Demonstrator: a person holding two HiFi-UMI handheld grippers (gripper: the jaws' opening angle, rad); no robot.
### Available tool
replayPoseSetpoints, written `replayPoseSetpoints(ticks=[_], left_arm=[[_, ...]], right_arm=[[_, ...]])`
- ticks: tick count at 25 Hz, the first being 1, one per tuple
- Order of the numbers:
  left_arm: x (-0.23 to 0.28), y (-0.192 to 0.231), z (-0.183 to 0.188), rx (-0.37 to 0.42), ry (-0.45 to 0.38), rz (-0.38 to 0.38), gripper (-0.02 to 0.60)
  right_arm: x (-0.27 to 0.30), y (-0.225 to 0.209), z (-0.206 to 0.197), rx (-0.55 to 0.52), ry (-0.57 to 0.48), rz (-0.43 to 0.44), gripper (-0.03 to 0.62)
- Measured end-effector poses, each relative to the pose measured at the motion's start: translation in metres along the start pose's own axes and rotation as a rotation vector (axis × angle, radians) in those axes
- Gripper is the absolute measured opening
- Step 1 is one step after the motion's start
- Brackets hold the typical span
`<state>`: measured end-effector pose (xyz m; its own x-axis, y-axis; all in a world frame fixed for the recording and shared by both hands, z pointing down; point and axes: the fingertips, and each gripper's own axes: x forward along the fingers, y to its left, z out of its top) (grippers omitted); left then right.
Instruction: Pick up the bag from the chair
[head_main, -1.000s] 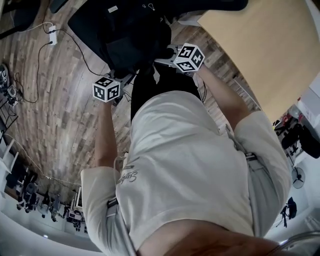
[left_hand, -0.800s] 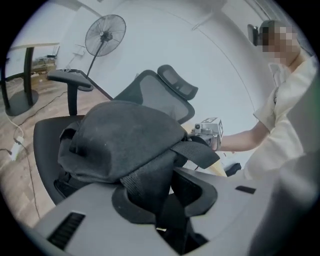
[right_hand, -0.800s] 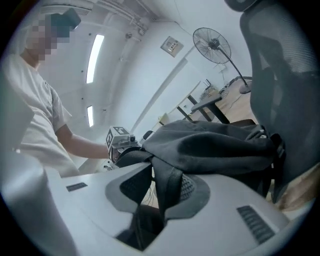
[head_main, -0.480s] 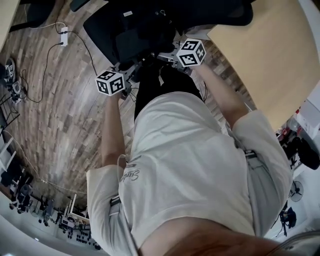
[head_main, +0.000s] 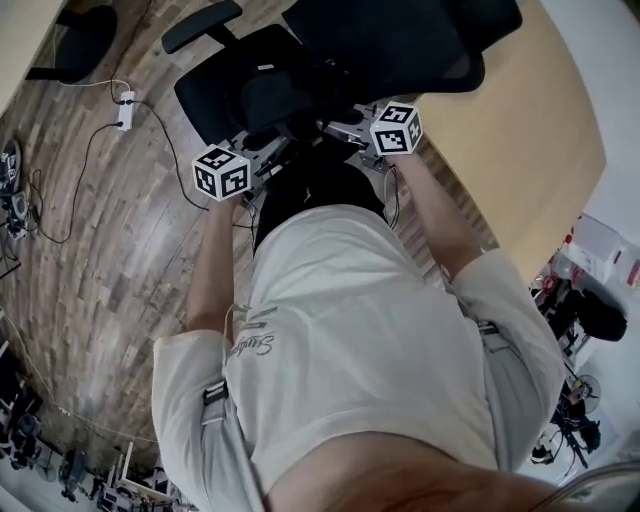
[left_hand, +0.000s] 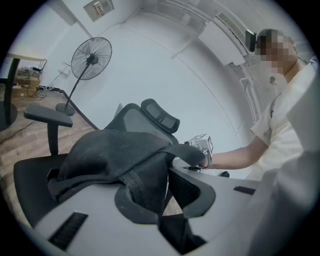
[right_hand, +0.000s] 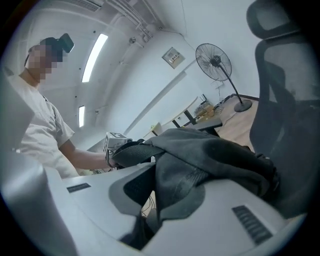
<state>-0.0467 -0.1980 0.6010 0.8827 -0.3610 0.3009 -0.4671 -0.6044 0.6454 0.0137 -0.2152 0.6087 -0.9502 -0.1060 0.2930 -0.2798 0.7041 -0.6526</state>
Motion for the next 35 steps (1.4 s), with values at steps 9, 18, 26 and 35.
replayPoseSetpoints(ticks=[9, 18, 26, 35], left_arm=[[0.0, -0.031, 0.079, 0.089, -0.12, -0.046, 0.064], [-0.008, -0.097, 0.104, 0.258, -0.147, -0.004, 0.06], [-0.027, -0.142, 0.173, 0.365, -0.24, 0.014, 0.057], [-0.036, -0.162, 0.206, 0.411, -0.28, 0.04, 0.055]], right_arm=[[-0.028, 0.017, 0.073, -0.156, -0.133, -0.015, 0.025], [-0.071, 0.067, 0.094, -0.264, -0.219, 0.01, 0.025], [-0.096, 0.112, 0.172, -0.537, -0.273, 0.0, 0.025], [-0.105, 0.129, 0.207, -0.613, -0.273, -0.028, 0.023]])
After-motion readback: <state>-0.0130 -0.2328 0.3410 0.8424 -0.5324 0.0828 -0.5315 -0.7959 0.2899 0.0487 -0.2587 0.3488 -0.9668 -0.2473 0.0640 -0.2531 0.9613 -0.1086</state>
